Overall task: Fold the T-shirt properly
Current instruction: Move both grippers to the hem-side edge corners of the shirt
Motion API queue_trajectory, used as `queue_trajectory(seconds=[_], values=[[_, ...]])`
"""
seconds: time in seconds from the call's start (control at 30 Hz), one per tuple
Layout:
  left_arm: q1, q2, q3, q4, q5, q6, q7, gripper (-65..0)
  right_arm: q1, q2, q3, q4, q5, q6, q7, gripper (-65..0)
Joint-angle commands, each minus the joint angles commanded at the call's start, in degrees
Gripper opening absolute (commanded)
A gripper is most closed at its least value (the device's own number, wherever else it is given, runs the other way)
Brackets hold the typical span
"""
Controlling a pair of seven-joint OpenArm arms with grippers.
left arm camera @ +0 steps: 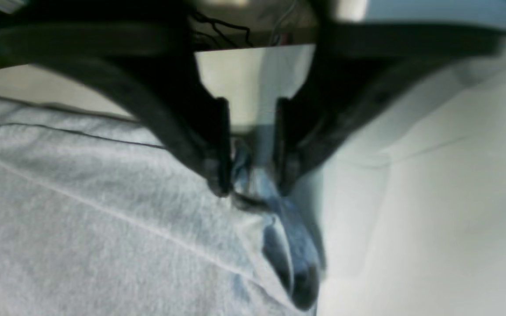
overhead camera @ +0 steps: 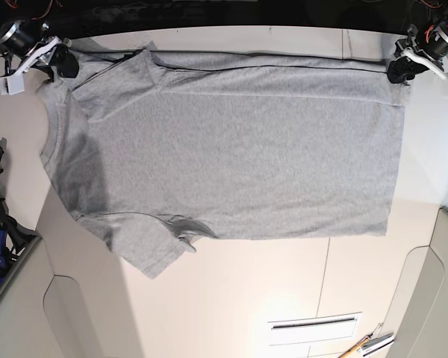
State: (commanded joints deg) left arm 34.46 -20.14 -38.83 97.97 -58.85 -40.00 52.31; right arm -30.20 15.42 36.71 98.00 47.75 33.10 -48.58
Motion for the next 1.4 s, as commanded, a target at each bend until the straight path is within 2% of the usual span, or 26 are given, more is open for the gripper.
queue_trajectory(seconds=[0.03, 0.07, 0.23, 0.37, 0.47, 0.53, 0.6, 0.73, 0.87, 1.03, 1.13, 1.27, 1.4], values=[[0.00, -0.02, -0.04, 0.00, -0.11, 0.00, 0.02, -37.0, 0.02, 0.00, 0.26, 0.00, -0.20, -0.22, 0.37, -36.3], [0.00, -0.02, -0.46, 0.00, -0.48, 0.00, 0.11, -36.7, 0.02, 0.00, 0.83, 0.02, -0.17, -0.28, 0.59, -35.4], [-0.02, -0.04, -7.76, 0.07, -4.70, 0.00, 0.28, -36.7, 0.31, 1.01, 6.99, 0.04, 0.96, -0.28, 0.98, -35.5], [-0.04, -0.07, -12.83, 0.44, -7.08, 0.00, 0.66, -36.7, 1.42, 4.04, 10.29, 0.02, 0.61, -0.33, 4.66, -35.5], [-0.02, -0.07, -13.81, 0.44, -7.82, 0.00, 0.66, -36.4, 5.20, 5.70, 10.43, -0.07, -0.22, -0.35, 4.68, -35.5], [-0.33, -0.22, -13.79, 0.44, -7.82, 0.00, 0.66, -33.6, 8.15, 6.14, 10.40, -0.09, -0.74, -0.35, 4.70, -35.4], [-1.36, -0.98, -13.79, 0.44, -7.80, 0.00, 0.44, -29.6, 11.45, 6.43, 10.38, -0.31, -1.51, -0.35, 4.98, -35.4], [-5.84, -2.89, -13.79, 0.44, -7.67, 0.00, 0.46, -28.9, 17.86, 7.96, 9.46, -2.36, -2.60, -0.61, 5.62, -35.4], [-10.45, -5.42, -12.92, 0.15, -4.72, 0.00, -0.68, -28.9, 25.57, 10.05, 5.62, -9.79, -4.79, -0.76, 8.48, -35.1], [-16.41, -9.01, -7.91, -4.11, 0.13, 0.00, -3.98, -28.2, 37.51, 10.25, -1.73, -22.40, -8.35, -0.76, 10.32, -27.5], [-21.20, -10.21, -3.78, -9.44, 4.09, 0.00, -6.73, -22.4, 44.11, 10.27, -6.01, -30.58, -12.63, -0.79, 14.08, -27.4], [-29.09, -11.21, 1.51, -18.93, 9.01, 0.00, -10.16, -22.4, 51.28, 10.25, -9.77, -41.86, -15.93, -0.76, 16.65, -27.4], [-37.66, -11.67, 7.48, -30.12, 13.99, 0.00, -12.20, -22.5, 54.75, 10.08, -13.35, -50.86, -18.47, -0.76, 21.29, -27.4]])
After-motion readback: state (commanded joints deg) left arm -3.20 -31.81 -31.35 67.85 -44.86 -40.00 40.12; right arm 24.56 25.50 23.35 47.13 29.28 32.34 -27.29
